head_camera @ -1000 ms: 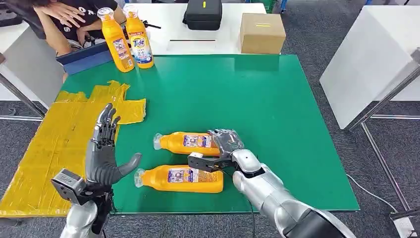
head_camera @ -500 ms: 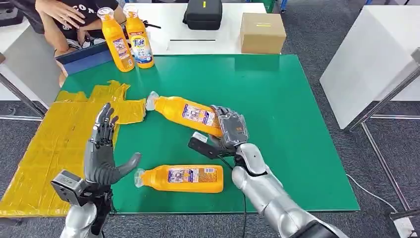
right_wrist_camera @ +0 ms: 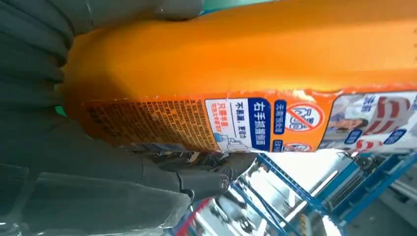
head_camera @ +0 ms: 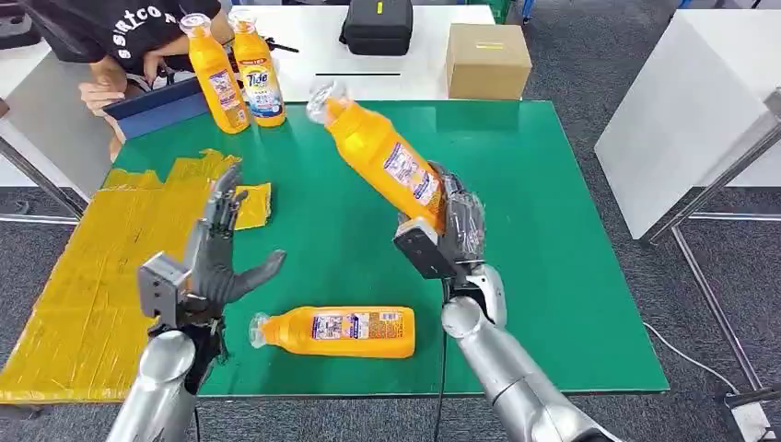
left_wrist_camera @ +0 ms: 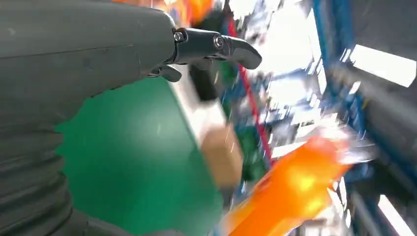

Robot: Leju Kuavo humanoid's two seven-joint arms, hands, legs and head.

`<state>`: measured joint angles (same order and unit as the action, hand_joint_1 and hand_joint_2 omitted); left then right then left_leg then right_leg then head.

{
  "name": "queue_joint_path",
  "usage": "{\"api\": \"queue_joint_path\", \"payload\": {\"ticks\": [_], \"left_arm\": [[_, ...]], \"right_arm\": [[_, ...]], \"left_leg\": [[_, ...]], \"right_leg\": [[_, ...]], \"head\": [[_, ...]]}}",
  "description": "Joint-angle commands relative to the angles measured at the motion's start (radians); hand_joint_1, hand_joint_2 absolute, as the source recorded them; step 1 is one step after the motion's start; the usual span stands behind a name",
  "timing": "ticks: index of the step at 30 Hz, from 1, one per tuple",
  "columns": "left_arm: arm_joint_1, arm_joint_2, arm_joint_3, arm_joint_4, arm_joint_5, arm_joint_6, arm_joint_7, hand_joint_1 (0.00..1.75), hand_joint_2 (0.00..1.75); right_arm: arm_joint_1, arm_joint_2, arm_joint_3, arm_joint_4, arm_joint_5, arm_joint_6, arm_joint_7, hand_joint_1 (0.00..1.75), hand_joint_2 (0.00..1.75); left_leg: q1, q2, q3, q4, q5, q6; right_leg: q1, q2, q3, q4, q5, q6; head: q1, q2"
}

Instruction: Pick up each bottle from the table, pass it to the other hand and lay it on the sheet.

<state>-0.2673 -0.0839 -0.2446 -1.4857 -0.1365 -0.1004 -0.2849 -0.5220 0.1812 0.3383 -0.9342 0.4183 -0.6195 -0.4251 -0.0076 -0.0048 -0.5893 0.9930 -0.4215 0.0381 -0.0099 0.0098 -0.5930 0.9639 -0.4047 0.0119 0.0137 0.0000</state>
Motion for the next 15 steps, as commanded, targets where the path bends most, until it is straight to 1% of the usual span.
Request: {"api": "queue_joint_path", "payload": {"ticks": [1,4,6,8,15], "left_arm": [[-0.282,-0.032,-0.094,0.387,0.134,-0.075,0.062,0.00,1.75],[-0.326,-0.045,-0.119,0.440,0.180,-0.088,0.061,0.00,1.75],[-0.335,-0.056,-0.138,0.448,0.198,-0.091,0.058,0.00,1.75],[-0.337,-0.063,-0.143,0.446,0.209,-0.092,0.060,0.00,1.75],[-0.338,-0.065,-0.145,0.441,0.227,-0.090,0.064,0.00,1.75]], "right_arm": [[-0.142,0.074,-0.028,0.278,-0.159,0.080,-0.136,1.75,1.75],[-0.170,0.105,0.012,0.336,-0.177,0.107,-0.157,1.75,1.75],[-0.186,0.124,0.047,0.371,-0.169,0.110,-0.156,1.75,1.75],[-0.191,0.134,0.061,0.386,-0.162,0.106,-0.152,1.75,1.75],[-0.200,0.135,0.077,0.406,-0.154,0.096,-0.150,1.75,1.75]], "left_leg": [[0.000,-0.002,0.003,0.001,-0.001,-0.003],[0.001,-0.001,0.003,0.001,0.000,-0.004],[0.001,0.000,0.002,0.000,0.000,-0.003],[0.001,0.001,0.003,0.001,-0.001,-0.003],[0.000,0.000,0.001,0.000,0.000,-0.003]], "right_leg": [[0.000,-0.003,0.004,0.001,-0.001,-0.001],[0.001,-0.003,0.004,0.001,-0.001,-0.001],[0.000,-0.001,0.002,0.001,0.000,-0.001],[0.000,0.000,0.003,0.001,-0.001,-0.001],[0.000,-0.001,0.002,0.001,-0.001,0.000]], "head": [[0.000,0.000],[0.000,0.000],[0.000,0.000],[0.000,0.000],[0.000,0.000]]}}
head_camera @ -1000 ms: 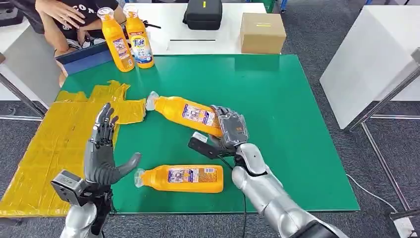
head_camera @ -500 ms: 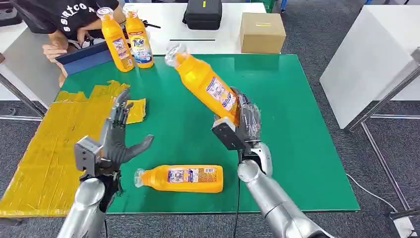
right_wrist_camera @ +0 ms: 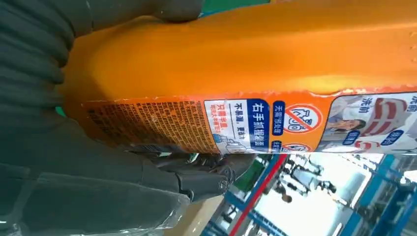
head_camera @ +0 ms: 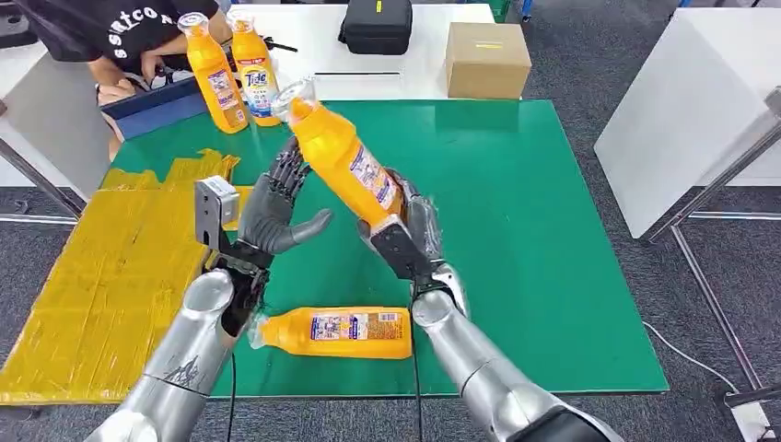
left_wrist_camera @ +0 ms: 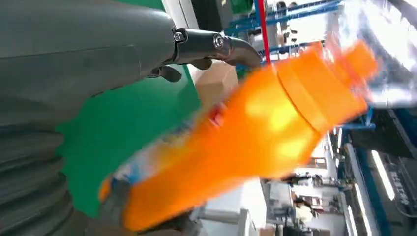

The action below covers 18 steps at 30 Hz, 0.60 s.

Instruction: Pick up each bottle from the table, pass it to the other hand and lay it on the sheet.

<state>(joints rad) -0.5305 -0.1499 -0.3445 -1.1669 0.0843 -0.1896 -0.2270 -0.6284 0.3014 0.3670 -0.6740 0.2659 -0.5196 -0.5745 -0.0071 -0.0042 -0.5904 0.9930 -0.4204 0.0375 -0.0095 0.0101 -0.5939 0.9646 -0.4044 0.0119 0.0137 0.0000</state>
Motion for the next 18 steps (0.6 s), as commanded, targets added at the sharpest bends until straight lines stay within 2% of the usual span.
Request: {"api": "queue_joint_path", "payload": {"ticks": [1,7,9,18], "left_arm": [[-0.075,0.001,-0.045,0.122,0.006,-0.001,0.006,0.00,1.75],[-0.075,0.001,-0.045,0.122,0.006,-0.001,0.006,0.00,1.75],[-0.073,0.001,-0.044,0.120,0.016,0.000,0.008,0.00,1.75],[-0.085,-0.023,-0.011,0.153,0.152,0.004,0.037,0.00,1.75]], "right_arm": [[-0.094,0.015,0.048,0.146,-0.002,-0.004,0.000,1.75,1.75],[-0.094,0.015,0.048,0.146,-0.002,-0.004,0.000,1.75,1.75],[-0.097,0.015,0.056,0.151,0.001,0.001,-0.004,1.75,1.75],[-0.115,0.048,0.155,0.210,0.093,-0.110,-0.002,1.75,1.75]], "left_leg": [[0.000,0.000,0.001,0.000,0.000,-0.001],[0.000,-0.001,0.001,0.000,0.000,-0.002],[0.001,0.000,0.007,0.002,-0.004,-0.005],[0.000,0.000,0.002,0.001,-0.001,-0.003]], "right_leg": [[0.000,-0.001,0.001,0.000,0.000,0.000],[0.000,-0.001,0.002,0.000,-0.001,0.000],[0.001,-0.002,0.008,0.002,-0.004,-0.001],[0.000,-0.001,0.003,0.000,-0.002,-0.001]], "head": [[0.000,0.000],[0.000,0.000],[0.000,0.000],[0.000,0.000]]}}
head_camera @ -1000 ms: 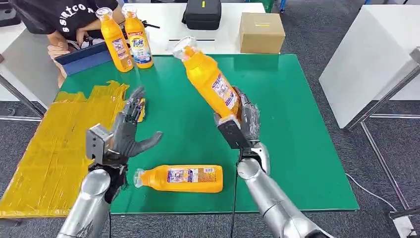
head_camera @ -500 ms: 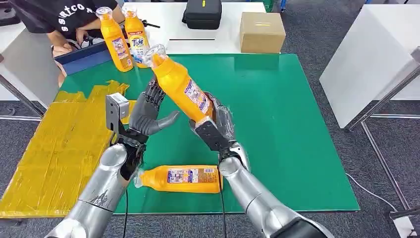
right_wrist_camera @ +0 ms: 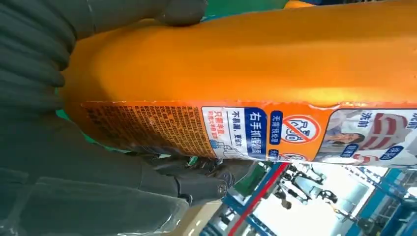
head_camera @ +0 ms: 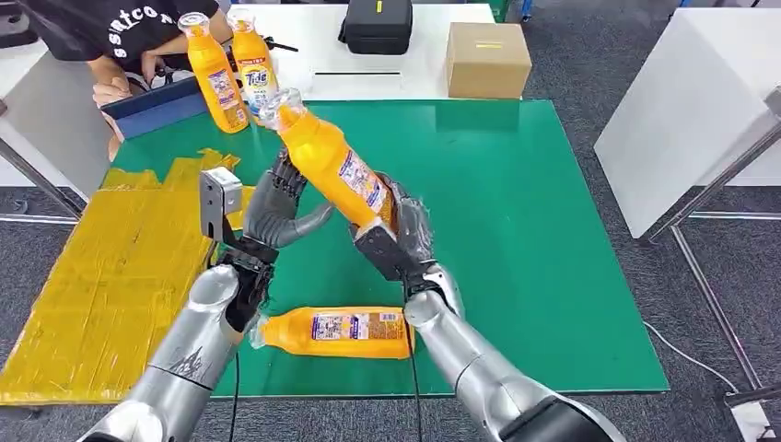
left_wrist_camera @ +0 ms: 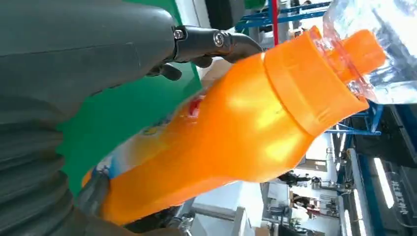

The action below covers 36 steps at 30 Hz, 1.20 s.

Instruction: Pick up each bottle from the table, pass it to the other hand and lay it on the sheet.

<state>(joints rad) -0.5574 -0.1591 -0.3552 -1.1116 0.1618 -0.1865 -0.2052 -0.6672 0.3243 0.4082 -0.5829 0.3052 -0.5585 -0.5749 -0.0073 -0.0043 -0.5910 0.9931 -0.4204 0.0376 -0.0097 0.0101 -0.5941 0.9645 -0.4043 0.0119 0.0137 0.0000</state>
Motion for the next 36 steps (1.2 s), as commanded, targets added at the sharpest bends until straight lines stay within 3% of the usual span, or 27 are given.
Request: {"api": "queue_joint_path", "payload": {"ticks": [1,3,7,11,21,36], "left_arm": [[-0.059,-0.015,0.000,0.103,0.079,0.000,0.014,0.00,1.75],[-0.067,-0.020,0.002,0.125,0.109,-0.005,0.009,0.00,1.75],[-0.074,-0.035,0.022,0.143,0.190,-0.029,0.036,0.00,1.75],[-0.075,-0.045,0.040,0.149,0.238,-0.037,0.057,0.00,1.75],[-0.090,-0.071,0.080,0.165,0.343,-0.038,0.088,0.00,1.75],[-0.020,-0.079,0.169,-0.033,0.470,0.007,0.015,0.00,1.75]], "right_arm": [[-0.077,0.025,0.121,0.123,0.062,-0.082,-0.002,1.75,1.75],[-0.078,0.025,0.163,0.130,0.081,-0.129,0.009,1.75,1.75],[-0.003,0.025,0.027,-0.009,0.423,-0.140,0.072,1.75,1.75],[0.021,0.025,0.007,-0.063,0.509,-0.140,0.096,1.75,1.75],[0.049,0.025,-0.003,-0.108,0.600,-0.140,0.124,1.75,1.75],[0.021,0.025,0.128,-0.023,0.480,-0.140,0.156,1.75,1.75]], "left_leg": [[0.000,0.000,0.004,0.001,-0.002,-0.003],[0.001,-0.001,0.004,0.000,-0.002,-0.003],[0.000,-0.002,0.003,0.000,-0.001,-0.002],[0.001,0.000,0.003,0.001,-0.002,-0.003],[0.001,-0.002,0.003,0.001,-0.002,-0.003],[0.001,0.001,0.002,0.000,-0.001,-0.002]], "right_leg": [[0.000,-0.001,0.004,0.001,-0.002,-0.001],[0.000,-0.002,0.004,0.001,-0.002,-0.001],[0.000,-0.003,0.003,0.000,-0.002,-0.001],[0.001,-0.001,0.004,0.000,-0.002,-0.001],[0.001,-0.003,0.004,0.001,-0.002,-0.001],[0.001,0.000,0.002,0.000,-0.001,-0.001]], "head": [[0.000,0.000],[0.000,0.000],[0.000,0.000],[0.000,0.000],[0.000,0.000],[0.000,0.000]]}}
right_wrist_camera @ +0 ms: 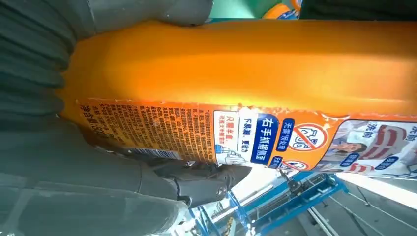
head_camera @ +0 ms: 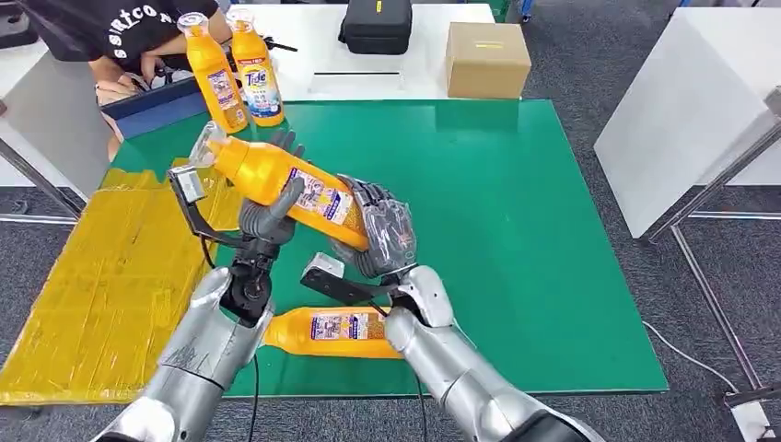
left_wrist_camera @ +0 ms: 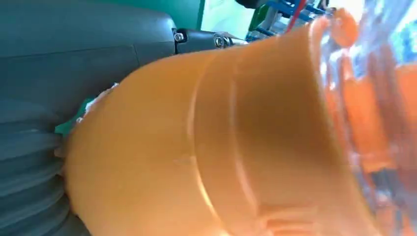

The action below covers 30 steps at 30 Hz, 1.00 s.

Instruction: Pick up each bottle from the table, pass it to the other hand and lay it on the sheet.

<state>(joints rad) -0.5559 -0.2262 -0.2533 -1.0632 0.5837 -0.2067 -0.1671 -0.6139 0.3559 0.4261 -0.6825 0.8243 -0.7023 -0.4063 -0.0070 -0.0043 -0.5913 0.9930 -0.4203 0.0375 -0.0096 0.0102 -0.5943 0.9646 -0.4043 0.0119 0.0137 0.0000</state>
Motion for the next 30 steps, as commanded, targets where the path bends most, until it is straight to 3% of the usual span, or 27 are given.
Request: {"api": "queue_joint_path", "payload": {"ticks": [1,11,13,14,18,19,30], "left_arm": [[-0.011,-0.011,0.068,-0.115,0.081,0.015,-0.006,0.00,1.75],[0.025,-0.007,0.050,-0.178,0.133,-0.014,0.018,0.00,1.75],[0.032,-0.005,0.039,-0.192,0.134,-0.016,0.023,0.65,1.75],[0.033,-0.004,0.035,-0.193,0.132,-0.016,0.026,0.56,1.75],[0.033,-0.004,0.035,-0.193,0.132,-0.016,0.026,0.56,1.75],[0.033,-0.001,0.028,-0.191,0.129,-0.017,0.030,0.02,1.75],[0.022,-0.003,-0.011,-0.121,0.099,-0.052,0.043,0.00,1.75]], "right_arm": [[-0.038,-0.007,0.126,0.086,-0.063,0.004,-0.018,1.75,1.75],[-0.050,-0.007,0.144,0.102,-0.089,0.004,-0.011,1.75,1.75],[-0.051,-0.007,0.140,0.103,-0.087,0.004,-0.007,1.75,1.75],[-0.052,-0.007,0.140,0.105,-0.087,0.004,-0.005,1.75,1.75],[-0.052,-0.007,0.140,0.105,-0.087,0.004,-0.005,1.75,1.75],[-0.053,-0.007,0.140,0.105,-0.087,0.004,-0.002,1.75,1.75],[-0.051,-0.007,0.100,0.108,-0.052,0.004,0.012,1.75,1.75]], "left_leg": [[0.001,0.001,0.002,0.000,-0.001,-0.002],[0.001,0.000,0.004,0.001,-0.002,-0.003],[0.001,0.000,0.002,0.000,-0.001,-0.002],[0.001,-0.001,0.004,0.000,-0.002,-0.003],[0.001,-0.002,0.003,0.000,-0.001,-0.003],[0.001,-0.002,0.004,0.001,-0.002,-0.003],[0.001,-0.003,0.005,0.000,-0.002,-0.003]], "right_leg": [[0.001,0.000,0.002,0.000,-0.001,0.000],[0.001,-0.001,0.005,0.000,-0.002,-0.001],[0.001,-0.001,0.003,-0.001,-0.001,-0.001],[0.001,-0.002,0.004,0.000,-0.002,-0.001],[0.001,-0.003,0.004,0.000,-0.002,-0.001],[0.001,-0.003,0.005,0.000,-0.003,-0.001],[0.001,-0.005,0.006,-0.001,-0.003,-0.001]], "head": [[0.000,0.000],[0.000,0.000],[0.000,0.000],[0.000,0.000],[0.000,0.000],[0.000,0.000],[0.000,0.000]]}}
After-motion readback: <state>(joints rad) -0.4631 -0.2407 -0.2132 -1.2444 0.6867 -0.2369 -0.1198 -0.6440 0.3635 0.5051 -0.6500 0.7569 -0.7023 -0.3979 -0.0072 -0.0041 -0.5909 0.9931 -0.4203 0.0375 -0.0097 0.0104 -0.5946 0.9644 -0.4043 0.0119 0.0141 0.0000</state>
